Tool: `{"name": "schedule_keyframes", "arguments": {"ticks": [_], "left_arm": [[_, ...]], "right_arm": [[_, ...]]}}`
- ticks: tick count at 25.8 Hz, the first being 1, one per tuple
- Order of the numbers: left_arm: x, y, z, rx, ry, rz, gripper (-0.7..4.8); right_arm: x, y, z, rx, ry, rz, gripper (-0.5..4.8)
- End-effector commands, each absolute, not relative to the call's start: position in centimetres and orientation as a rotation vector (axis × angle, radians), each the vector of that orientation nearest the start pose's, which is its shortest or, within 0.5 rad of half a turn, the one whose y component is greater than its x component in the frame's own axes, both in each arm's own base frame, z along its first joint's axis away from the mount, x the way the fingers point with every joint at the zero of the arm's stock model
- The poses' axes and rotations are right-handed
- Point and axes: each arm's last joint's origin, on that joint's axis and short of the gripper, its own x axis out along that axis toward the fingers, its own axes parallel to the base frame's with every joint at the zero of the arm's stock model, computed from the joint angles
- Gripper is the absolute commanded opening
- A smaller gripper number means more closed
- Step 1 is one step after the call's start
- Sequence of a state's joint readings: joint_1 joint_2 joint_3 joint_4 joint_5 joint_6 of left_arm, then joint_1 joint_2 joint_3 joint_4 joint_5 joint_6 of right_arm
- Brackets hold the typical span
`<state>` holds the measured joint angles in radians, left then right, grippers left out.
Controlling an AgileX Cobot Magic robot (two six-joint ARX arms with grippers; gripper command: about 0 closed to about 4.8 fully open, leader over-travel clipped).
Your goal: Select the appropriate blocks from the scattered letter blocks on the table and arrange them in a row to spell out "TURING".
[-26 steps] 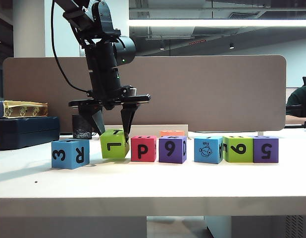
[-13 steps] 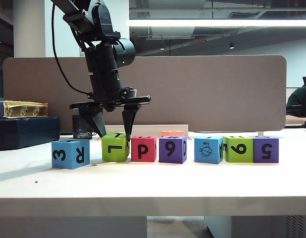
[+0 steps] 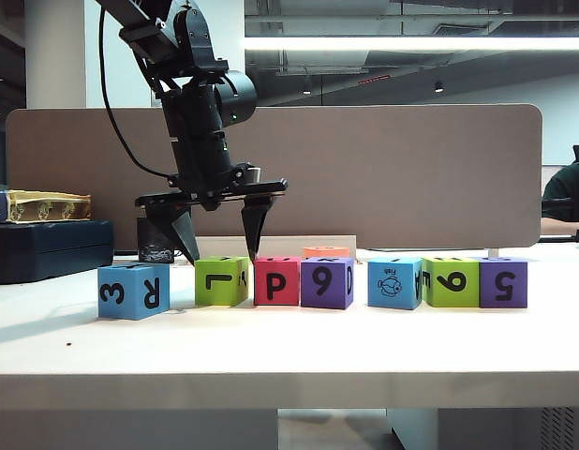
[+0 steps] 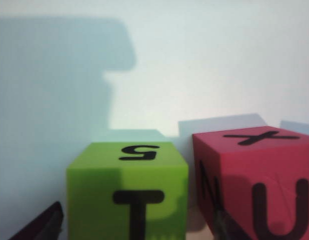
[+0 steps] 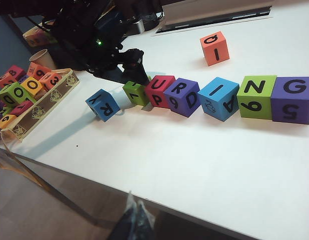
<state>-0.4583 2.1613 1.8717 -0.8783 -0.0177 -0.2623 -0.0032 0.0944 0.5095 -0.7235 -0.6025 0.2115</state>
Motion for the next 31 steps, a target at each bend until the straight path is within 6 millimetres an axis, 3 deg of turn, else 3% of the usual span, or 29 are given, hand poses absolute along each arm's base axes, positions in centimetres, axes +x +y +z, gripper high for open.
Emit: {"name": "schedule_keyframes", "arguments": {"ticks": [1,5,7,10,12,20,31], "left_arm": [[41.0,-20.2,23.2,0.043,1.164,-0.244,3.75],[41.1,-20.2,25.2,0.080,1.137,-0.257,3.72],[41.3,-19.7,27.4,0.162,1.088,-0.176,3.66],[41.7,-18.5,27.8,0.197,1.066,-0.087,2.64],[41.9,-17.9,27.3,0.195,1.084,-0.074,2.00],[42.2,-16.7,24.8,0.222,1.153,-0.066,0.46],[43.0,-17.5,21.2,0.175,1.260,-0.175,0.46]], "right_arm": [[4.4,1.6,25.7,0.291,0.347,0.566,-0.01],[4.4,1.6,25.7,0.291,0.346,0.567,-0.01],[4.4,1.6,25.7,0.291,0.346,0.567,-0.01],[4.4,1.6,25.7,0.291,0.345,0.566,-0.01],[4.4,1.6,25.7,0.290,0.342,0.567,-0.01],[4.4,1.6,25.7,0.289,0.339,0.567,-0.01],[4.5,1.6,25.8,0.288,0.338,0.567,-0.01]]}}
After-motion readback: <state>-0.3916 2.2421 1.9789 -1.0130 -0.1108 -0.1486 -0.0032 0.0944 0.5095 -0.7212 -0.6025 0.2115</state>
